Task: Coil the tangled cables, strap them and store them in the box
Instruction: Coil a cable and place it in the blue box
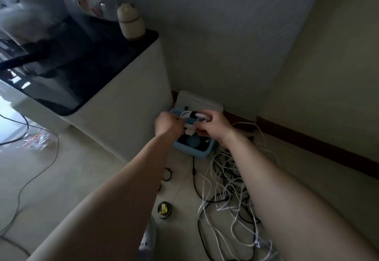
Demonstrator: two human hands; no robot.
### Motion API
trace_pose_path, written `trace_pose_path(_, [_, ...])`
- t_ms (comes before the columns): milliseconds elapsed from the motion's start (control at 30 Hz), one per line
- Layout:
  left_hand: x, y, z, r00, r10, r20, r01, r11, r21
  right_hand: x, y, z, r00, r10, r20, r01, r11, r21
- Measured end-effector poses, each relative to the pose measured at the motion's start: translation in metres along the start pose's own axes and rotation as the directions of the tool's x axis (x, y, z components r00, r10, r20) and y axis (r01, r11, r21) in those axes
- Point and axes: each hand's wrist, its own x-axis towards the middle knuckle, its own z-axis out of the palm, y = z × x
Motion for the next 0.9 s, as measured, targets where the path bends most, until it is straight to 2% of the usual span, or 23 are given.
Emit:
trace_pose_path(100, [0.045, -0.025, 0.019, 0.998, -0.059, 0.007, 0.059, 0.998, -0.012, 0.045, 0.024, 0.013, 0.998, 0.048, 0.040, -0.048, 0.999, -0.010])
trace_pose_path(233, [0.101, -0.062, 0.041, 0.999, -0.044, -0.021, 0.045, 0.999, 0.029, 0.102, 0.063, 0.029, 0.992, 0.097, 0.074, -0.098, 0.995, -0.001])
trace_pose_path(300, [0.119, -0.075, 0.047, 0.999, -0.048, -0.008, 0.049, 0.990, 0.129, 0.121, 0.079, 0.039, 0.988, 0.132, 0.077, -0.133, 0.991, 0.005])
trace_pose_path(367, [0.135, -0.088, 0.051, 0.995, -0.063, -0.080, 0.079, 0.972, 0.222, 0.139, 0.096, 0.052, 0.984, 0.159, 0.079, -0.156, 0.987, -0.044])
trace_pose_path(467, [0.149, -0.100, 0.052, 0.984, -0.085, -0.156, 0.126, 0.954, 0.271, 0.158, 0.112, 0.076, 0.987, 0.157, 0.044, -0.149, 0.977, -0.150])
trace_pose_path(533, [0.153, -0.107, 0.054, 0.982, -0.074, -0.171, 0.128, 0.935, 0.331, 0.162, 0.119, 0.085, 0.985, 0.169, -0.038, -0.173, 0.971, -0.164])
trace_pose_path(667, [0.156, -0.115, 0.063, 0.993, -0.044, -0.108, 0.087, 0.892, 0.443, 0.160, 0.132, 0.087, 0.966, 0.194, -0.172, -0.221, 0.963, -0.156])
trace_pose_path(800, [0.152, -0.113, 0.068, 0.995, -0.034, -0.099, 0.082, 0.841, 0.535, 0.151, 0.136, 0.082, 0.971, 0.174, -0.162, -0.197, 0.970, -0.141])
trace_pose_path(900, [0.145, -0.111, 0.069, 0.999, -0.016, -0.040, 0.037, 0.799, 0.601, 0.145, 0.136, 0.075, 0.970, 0.150, -0.189, -0.182, 0.969, -0.165])
